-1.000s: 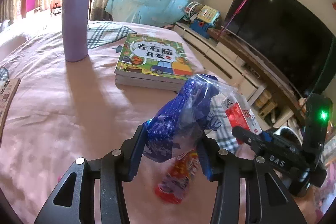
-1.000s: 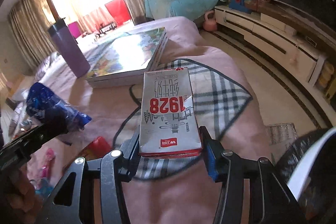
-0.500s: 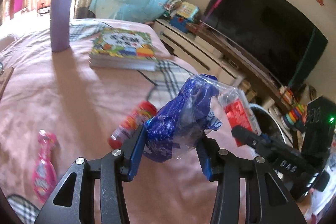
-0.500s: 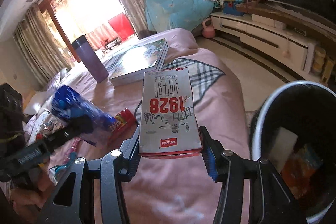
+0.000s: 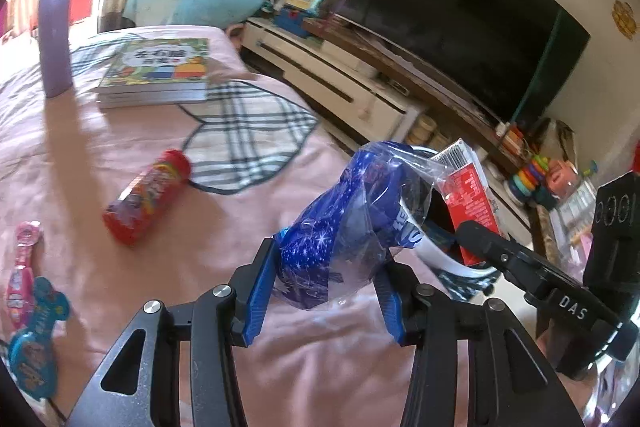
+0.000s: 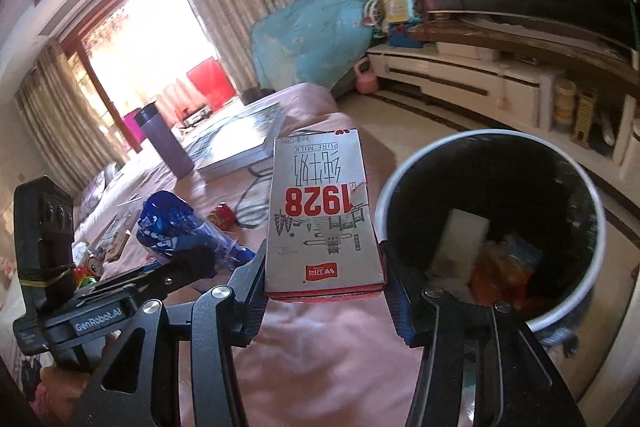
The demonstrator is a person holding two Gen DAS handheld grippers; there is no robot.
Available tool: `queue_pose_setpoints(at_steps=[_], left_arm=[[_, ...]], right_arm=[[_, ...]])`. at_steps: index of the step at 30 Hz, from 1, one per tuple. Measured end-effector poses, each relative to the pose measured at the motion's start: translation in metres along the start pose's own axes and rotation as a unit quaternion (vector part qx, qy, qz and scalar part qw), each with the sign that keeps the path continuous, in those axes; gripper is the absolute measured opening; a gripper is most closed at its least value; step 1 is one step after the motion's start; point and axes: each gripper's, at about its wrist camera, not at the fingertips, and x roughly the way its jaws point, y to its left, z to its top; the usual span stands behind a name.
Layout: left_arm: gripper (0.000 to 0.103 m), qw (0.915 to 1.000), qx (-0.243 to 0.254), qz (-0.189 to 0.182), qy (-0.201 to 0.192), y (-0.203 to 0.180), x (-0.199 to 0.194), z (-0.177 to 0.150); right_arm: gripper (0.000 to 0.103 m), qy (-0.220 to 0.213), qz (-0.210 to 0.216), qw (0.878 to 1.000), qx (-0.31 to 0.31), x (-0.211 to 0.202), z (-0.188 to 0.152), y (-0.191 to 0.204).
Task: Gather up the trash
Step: 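Carry bottle and carton over the trash bin and open both grippers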
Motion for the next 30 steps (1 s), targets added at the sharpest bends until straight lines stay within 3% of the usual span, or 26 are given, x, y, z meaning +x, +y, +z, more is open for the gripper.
queue_pose_setpoints(at_steps=[14, 30], left_arm=[[0.046, 0.999, 0.034, -0.027, 0.012, -0.044, 0.022, 0.008], [0.046, 0.9967, 0.067, -0.036, 0.029, -0.095, 0.07, 0.028]], right_arm=[[0.052, -0.026, -0.054, 0.997, 0.053, -0.039, -0.005, -0.067], [0.052, -0.022, -0.081, 0.995, 0.062, -0.037, 0.004, -0.099]])
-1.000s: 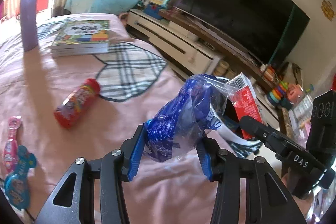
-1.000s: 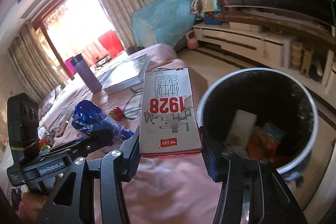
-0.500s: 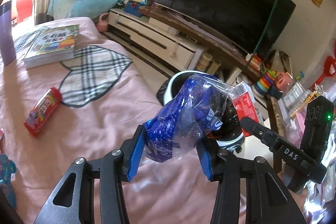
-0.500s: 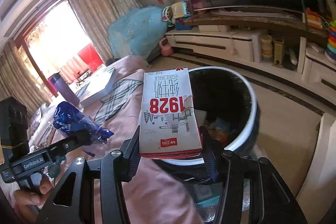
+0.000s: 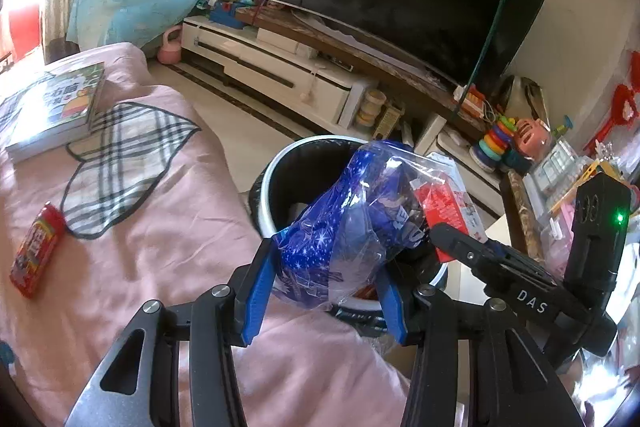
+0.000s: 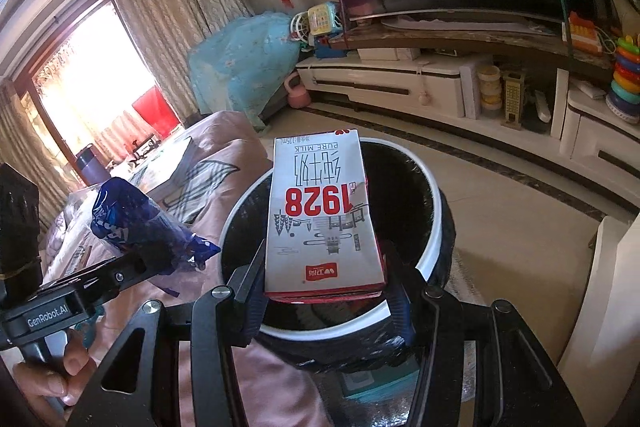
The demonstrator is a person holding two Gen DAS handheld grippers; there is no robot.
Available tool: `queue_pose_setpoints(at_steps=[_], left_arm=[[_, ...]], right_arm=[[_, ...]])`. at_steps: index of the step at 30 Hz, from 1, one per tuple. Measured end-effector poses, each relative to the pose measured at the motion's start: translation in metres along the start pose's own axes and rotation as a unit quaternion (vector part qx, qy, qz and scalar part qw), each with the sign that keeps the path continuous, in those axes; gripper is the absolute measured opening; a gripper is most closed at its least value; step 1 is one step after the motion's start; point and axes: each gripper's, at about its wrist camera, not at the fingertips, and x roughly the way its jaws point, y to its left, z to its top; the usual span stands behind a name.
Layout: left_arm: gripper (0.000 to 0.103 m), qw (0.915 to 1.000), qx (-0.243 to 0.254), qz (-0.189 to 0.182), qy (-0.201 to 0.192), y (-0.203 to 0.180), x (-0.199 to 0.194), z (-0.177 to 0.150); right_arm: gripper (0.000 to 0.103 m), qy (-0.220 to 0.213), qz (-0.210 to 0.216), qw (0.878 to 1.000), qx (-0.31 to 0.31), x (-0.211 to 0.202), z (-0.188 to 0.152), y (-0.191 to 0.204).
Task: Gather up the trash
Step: 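Carry bottle and carton over the trash bin and open both grippers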
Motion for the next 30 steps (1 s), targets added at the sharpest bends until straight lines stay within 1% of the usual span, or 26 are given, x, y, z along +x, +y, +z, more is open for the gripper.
queue_pose_setpoints(at_steps=[11, 15, 19, 20, 22, 24, 26, 30], left_arm=[[0.048, 0.9999, 0.004, 0.006, 0.011, -0.014, 0.031, 0.012], [0.048, 0.9999, 0.008, 0.01, 0.011, -0.018, 0.036, 0.014], [0.052, 0.9999, 0.009, 0.007, 0.012, -0.02, 0.039, 0.017], [0.054, 0.9999, 0.009, 0.006, 0.013, -0.02, 0.039, 0.017], [0.061, 0.9999, 0.006, 0.003, 0.016, -0.019, 0.039, 0.017], [0.063, 0.9999, 0.003, 0.002, 0.015, -0.018, 0.037, 0.015], [0.065, 0.9999, 0.001, 0.004, 0.014, -0.015, 0.035, 0.013], [0.068, 0.9999, -0.004, 0.004, 0.013, -0.012, 0.027, 0.009]], right_arm=[[0.052, 0.014, -0.004, 1.0, 0.001, 0.014, 0.008, -0.01], [0.052, 0.018, -0.007, 1.0, 0.005, 0.017, 0.009, -0.015], [0.052, 0.02, -0.009, 1.0, 0.006, 0.021, 0.013, -0.018], [0.053, 0.022, -0.006, 1.0, 0.006, 0.021, 0.014, -0.018], [0.055, 0.022, -0.001, 1.0, 0.01, 0.021, 0.015, -0.019], [0.06, 0.022, 0.006, 1.0, 0.018, 0.02, 0.015, -0.019], [0.069, 0.016, 0.006, 1.0, 0.022, 0.016, 0.014, -0.019], [0.073, 0.006, 0.01, 1.0, 0.029, 0.009, 0.012, -0.02]])
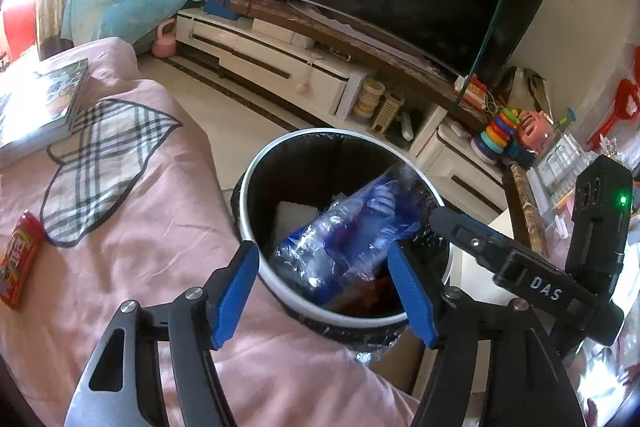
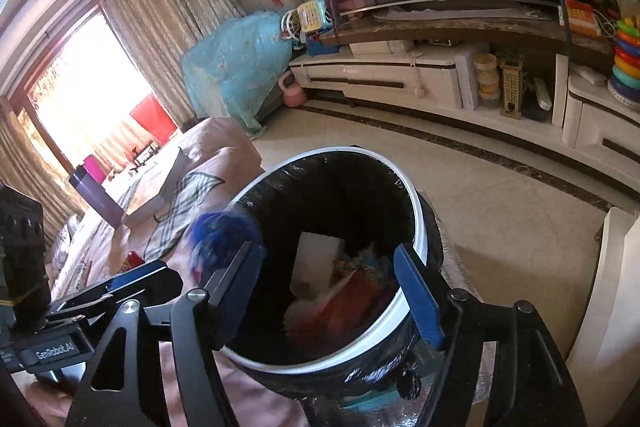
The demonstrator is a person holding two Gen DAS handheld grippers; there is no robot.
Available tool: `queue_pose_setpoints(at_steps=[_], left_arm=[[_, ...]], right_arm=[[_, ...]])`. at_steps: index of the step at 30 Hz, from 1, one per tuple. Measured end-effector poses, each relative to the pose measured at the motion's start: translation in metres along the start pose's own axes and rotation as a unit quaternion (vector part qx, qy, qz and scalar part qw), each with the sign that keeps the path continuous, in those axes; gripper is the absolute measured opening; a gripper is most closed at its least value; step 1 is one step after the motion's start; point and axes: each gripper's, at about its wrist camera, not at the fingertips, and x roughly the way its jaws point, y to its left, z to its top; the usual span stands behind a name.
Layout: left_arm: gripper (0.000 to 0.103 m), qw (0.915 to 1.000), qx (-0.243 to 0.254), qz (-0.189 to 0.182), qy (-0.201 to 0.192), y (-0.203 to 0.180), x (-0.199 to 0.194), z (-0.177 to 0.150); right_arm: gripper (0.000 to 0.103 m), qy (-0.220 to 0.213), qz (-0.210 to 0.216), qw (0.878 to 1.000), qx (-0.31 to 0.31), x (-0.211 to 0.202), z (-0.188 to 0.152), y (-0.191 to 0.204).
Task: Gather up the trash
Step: 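Carry bottle and carton over the trash bin and open both grippers, then move both open grippers back over the bed toward the drink bottles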
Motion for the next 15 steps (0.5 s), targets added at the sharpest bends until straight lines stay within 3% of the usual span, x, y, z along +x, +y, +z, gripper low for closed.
queue_pose_setpoints(at_steps=[5, 15], left_arm=[[0.07, 0.9999, -0.007, 0.006, -0.007, 0.007, -0.018, -0.014], [0.07, 0.998, -0.055, 0.027, -0.011, 0.049, -0.069, -0.062]], right_arm=[[0.082, -0.011, 0.001, 1.0, 0.008, -0.012, -0.008, 0.002], [0.086, -0.012, 0.023, 1.0, 0.01, -0.025, -0.037, 0.034]])
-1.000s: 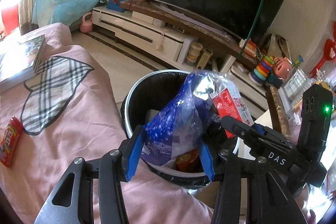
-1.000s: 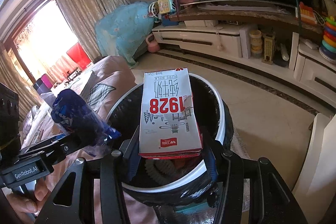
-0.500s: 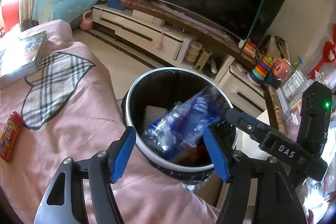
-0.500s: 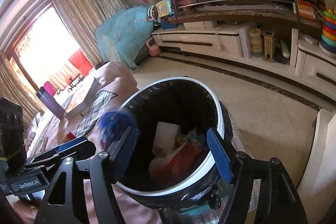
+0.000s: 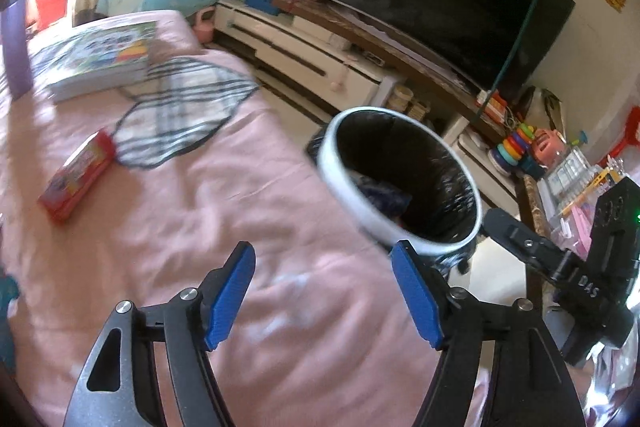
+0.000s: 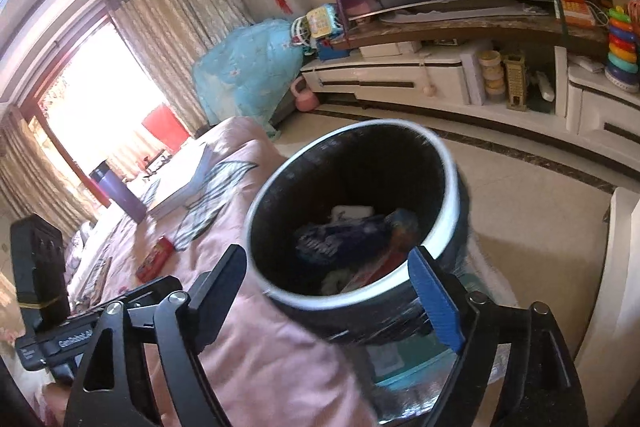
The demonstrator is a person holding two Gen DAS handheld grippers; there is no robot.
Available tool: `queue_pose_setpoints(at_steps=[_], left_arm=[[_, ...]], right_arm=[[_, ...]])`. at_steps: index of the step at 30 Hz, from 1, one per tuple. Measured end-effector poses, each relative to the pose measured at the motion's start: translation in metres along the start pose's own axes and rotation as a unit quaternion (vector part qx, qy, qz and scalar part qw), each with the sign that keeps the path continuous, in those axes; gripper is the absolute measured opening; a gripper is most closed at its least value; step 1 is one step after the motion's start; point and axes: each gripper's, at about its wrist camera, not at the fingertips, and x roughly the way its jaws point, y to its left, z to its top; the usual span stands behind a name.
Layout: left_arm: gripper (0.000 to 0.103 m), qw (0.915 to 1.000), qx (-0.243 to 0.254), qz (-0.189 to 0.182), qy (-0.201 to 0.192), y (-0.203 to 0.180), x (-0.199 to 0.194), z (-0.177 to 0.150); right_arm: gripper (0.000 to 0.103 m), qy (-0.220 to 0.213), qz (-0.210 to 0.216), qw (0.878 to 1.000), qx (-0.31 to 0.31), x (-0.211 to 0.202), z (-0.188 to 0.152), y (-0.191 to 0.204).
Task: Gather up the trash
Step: 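Move both open grippers back over the bed toward the drink bottles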
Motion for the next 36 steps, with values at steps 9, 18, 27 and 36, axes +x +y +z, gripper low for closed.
queue_pose_setpoints(at_steps=[9, 18, 27, 36], left_arm=[[0.07, 0.9986, -0.039, 0.033, -0.014, 0.057, -0.06, -0.037], [0.07, 0.9933, -0.088, 0.059, -0.046, 0.109, -0.128, -0.069], [0.07, 0.9849, -0.112, 0.105, -0.08, 0.153, -0.199, -0.101], [0.07, 0.9715, -0.158, 0.152, -0.089, 0.198, -0.235, -0.121]], right_arm=[[0.089, 0.031, 0.037, 0.999, -0.011, 0.012, -0.039, 0.047], [0.089, 0.063, 0.065, 0.995, -0.036, 0.031, -0.074, 0.097], [0.089, 0.109, 0.102, 0.983, -0.103, 0.047, -0.117, 0.169], [0.089, 0.149, 0.145, 0.963, -0.171, 0.065, -0.154, 0.242]])
